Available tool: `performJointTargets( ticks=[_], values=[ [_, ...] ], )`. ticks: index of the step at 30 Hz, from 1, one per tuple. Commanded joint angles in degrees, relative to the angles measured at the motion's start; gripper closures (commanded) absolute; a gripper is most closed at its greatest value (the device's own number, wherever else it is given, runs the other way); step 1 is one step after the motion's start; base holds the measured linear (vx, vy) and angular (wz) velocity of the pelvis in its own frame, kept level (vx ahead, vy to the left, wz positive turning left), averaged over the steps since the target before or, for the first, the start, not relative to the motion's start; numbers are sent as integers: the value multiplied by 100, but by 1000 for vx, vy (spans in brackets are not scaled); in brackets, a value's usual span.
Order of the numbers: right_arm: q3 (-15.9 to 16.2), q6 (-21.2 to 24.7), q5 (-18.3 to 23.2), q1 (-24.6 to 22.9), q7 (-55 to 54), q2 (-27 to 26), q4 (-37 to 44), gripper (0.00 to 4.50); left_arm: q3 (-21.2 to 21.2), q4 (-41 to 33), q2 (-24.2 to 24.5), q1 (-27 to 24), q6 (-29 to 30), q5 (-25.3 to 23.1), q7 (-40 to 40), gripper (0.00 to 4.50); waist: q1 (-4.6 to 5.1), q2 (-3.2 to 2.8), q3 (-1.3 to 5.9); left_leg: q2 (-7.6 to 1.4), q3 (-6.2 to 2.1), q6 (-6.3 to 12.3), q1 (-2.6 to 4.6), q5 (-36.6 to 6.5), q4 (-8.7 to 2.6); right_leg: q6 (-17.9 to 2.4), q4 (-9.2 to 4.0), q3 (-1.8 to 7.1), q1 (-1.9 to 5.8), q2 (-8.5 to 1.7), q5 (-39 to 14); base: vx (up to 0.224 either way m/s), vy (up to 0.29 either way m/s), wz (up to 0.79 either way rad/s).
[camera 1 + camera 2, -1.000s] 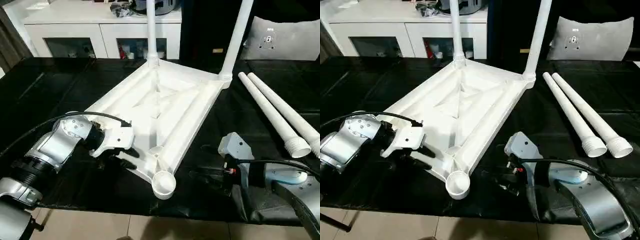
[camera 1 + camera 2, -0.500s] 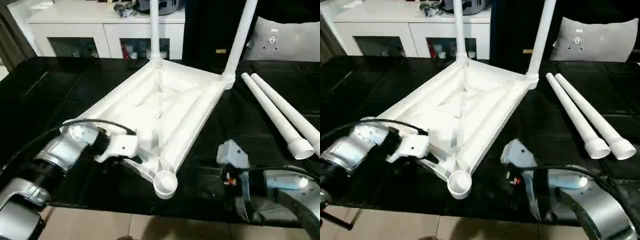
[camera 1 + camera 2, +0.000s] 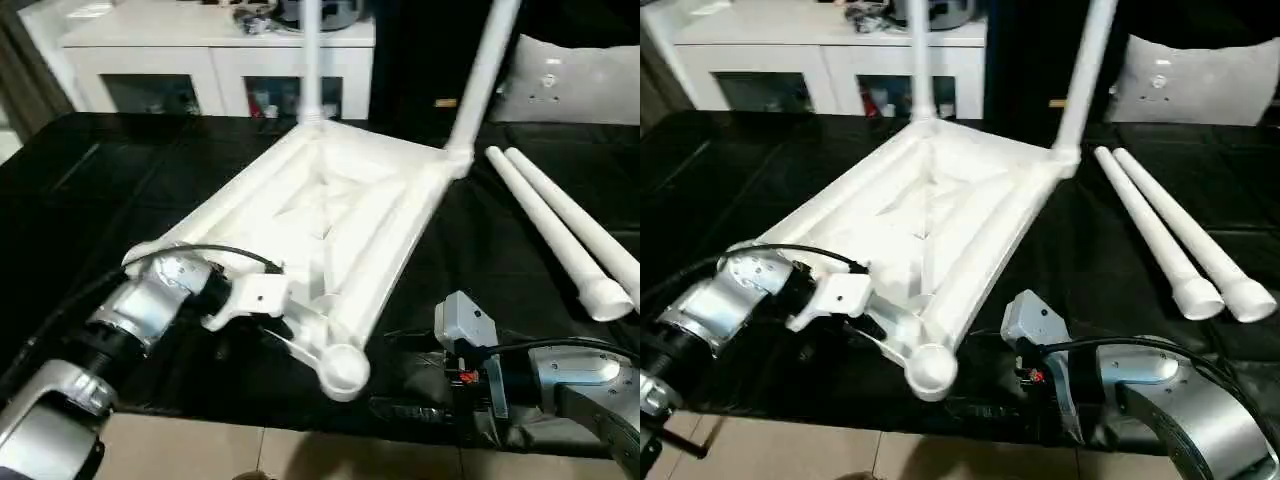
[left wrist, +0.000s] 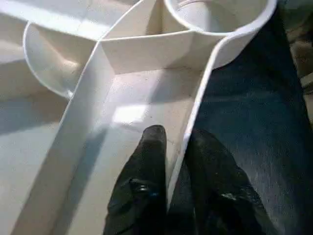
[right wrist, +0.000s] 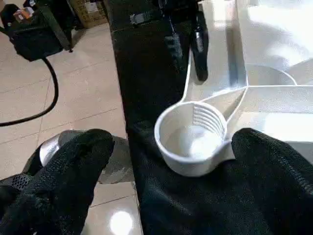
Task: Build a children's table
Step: Rotate table base
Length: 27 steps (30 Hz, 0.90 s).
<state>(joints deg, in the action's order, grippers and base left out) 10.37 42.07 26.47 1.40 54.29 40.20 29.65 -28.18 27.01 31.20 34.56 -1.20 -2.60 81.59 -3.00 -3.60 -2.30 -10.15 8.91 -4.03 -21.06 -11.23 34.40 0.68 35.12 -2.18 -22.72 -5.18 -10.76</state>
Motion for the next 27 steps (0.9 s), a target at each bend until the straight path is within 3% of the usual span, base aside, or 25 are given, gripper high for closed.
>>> performJointTargets(
  ticks=[1,6,9,10,12,16,18,21,23,25,27],
  values=[
    [-36,10,39,52,-65,-18,62,0,182,16,18,-82,328,-71,-367,405,-31,57,314,-197,-21,109,11,-1203,-436,-1322,-418,183,301,-248,-1178,0,0,0],
    [-136,-131,-226,169,-465,-178,-183,0,481,-416,-333,-276,1278,-15,-1163,418,9,55,286,-189,-28,51,3,-1385,-449,-1165,-481,176,291,-253,-1843,0,0,0],
    [-190,-320,-452,265,-711,-268,-373,0,488,-532,-426,-296,1457,-153,-1484,426,76,67,293,-164,-40,28,-26,-1423,-449,-990,-509,163,292,-246,-2117,0,0,0],
    [-221,-354,-499,296,-800,-308,-426,0,484,-545,-445,-293,1458,-197,-1553,430,111,43,289,-154,-42,30,-42,-1423,-450,-954,-524,156,284,-234,-2131,0,0,0],
    [-333,-387,-570,387,-1027,-404,-553,0,528,-610,-567,-292,1515,-195,-1735,438,131,48,305,-136,-28,44,-21,-1384,-428,-934,-538,152,273,-223,-2135,0,0,0],
    [-403,-339,-630,448,-1255,-478,-638,0,545,-719,-676,-315,1592,-161,-1799,446,132,52,324,-156,-32,123,-35,-1162,-427,-1038,-497,153,288,-202,-1664,0,0,0],
    [-480,-201,-697,510,-1549,-593,-739,0,524,-720,-763,-296,1605,-239,-1998,446,130,30,352,-155,-21,180,-21,-1008,-400,-1181,-465,151,291,-198,-1213,0,0,0],
    [-543,-111,-842,580,-1870,-729,-870,0,544,-712,-818,-274,1511,-235,-2232,446,96,43,364,-153,-3,238,-5,-848,-380,-1329,-433,153,295,-188,-835,0,0,0],
    [-659,57,-913,697,-2221,-930,-1012,0,638,-807,-902,-310,1449,-67,-2208,446,93,38,356,-144,7,240,-12,-843,-384,-1359,-429,147,286,-187,-824,0,0,0],
    [-800,204,-1000,912,-2665,-1171,-1239,0,779,-1039,-968,-403,1481,180,-2109,405,88,29,359,-148,0,172,-1,-874,-393,-1337,-426,147,294,-194,-882,0,0,0],
    [-923,277,-1074,1279,-3034,-1387,-1584,0,951,-1504,-993,-604,1635,521,-1966,394,101,21,372,-148,-2,145,-4,-850,-393,-1370,-410,139,296,-199,-805,0,0,0]
  ],
)
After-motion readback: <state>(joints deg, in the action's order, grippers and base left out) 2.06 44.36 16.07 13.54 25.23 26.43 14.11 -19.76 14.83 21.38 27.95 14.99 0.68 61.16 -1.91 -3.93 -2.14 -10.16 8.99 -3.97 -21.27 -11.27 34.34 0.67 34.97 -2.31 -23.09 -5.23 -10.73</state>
